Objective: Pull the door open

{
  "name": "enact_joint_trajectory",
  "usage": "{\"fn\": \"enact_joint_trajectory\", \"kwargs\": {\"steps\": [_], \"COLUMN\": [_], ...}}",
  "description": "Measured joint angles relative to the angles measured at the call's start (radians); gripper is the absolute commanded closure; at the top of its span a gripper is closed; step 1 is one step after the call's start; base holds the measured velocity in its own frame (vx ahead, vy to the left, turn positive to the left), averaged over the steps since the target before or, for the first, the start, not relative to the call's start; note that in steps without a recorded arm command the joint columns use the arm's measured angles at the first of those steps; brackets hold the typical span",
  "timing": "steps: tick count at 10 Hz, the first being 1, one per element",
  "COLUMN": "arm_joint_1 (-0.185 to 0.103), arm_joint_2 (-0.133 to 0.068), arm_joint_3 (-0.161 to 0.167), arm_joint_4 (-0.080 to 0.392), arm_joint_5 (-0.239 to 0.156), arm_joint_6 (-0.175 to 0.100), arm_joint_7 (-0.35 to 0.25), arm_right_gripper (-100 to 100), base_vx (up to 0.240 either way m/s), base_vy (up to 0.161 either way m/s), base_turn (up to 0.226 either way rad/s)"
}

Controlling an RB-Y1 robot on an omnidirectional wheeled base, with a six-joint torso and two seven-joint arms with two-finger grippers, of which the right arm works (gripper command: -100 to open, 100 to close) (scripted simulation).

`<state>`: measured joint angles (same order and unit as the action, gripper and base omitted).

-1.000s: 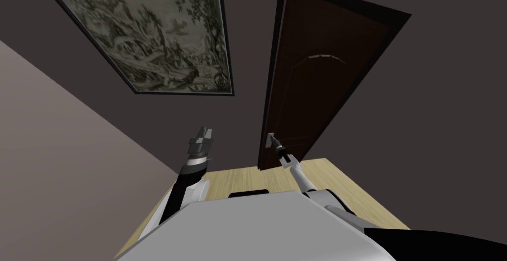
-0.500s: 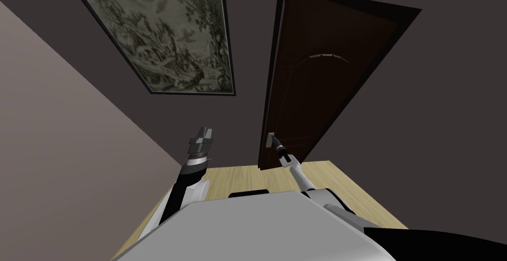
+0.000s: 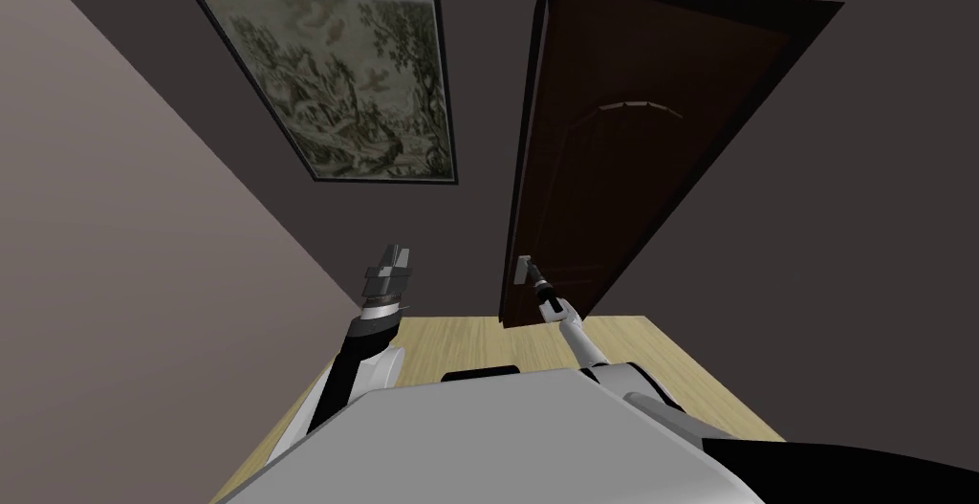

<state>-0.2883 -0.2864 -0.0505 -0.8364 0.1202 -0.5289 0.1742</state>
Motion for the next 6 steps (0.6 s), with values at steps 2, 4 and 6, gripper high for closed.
{"fn": "enact_joint_trajectory", "kwargs": {"steps": [2,4,6], "arm_joint_1": [0.000,-0.009,-0.007], "arm_joint_2": [-0.001,-0.002,-0.003], "arm_joint_3": [0.001,0.000,0.000], "arm_joint_4": [-0.001,0.015,0.014], "arm_joint_5": [-0.030,-0.070,-0.118], "arm_joint_6": [0.004,0.002,0.005], "arm_joint_7": [-0.045,-0.096,-0.151], "arm_right_gripper": [100,100,100], "base_vx": [-0.064,-0.052,-0.066], "base_vy": [-0.045,-0.046,-0.046], "base_turn": [0.119,0.090,0.119]}}
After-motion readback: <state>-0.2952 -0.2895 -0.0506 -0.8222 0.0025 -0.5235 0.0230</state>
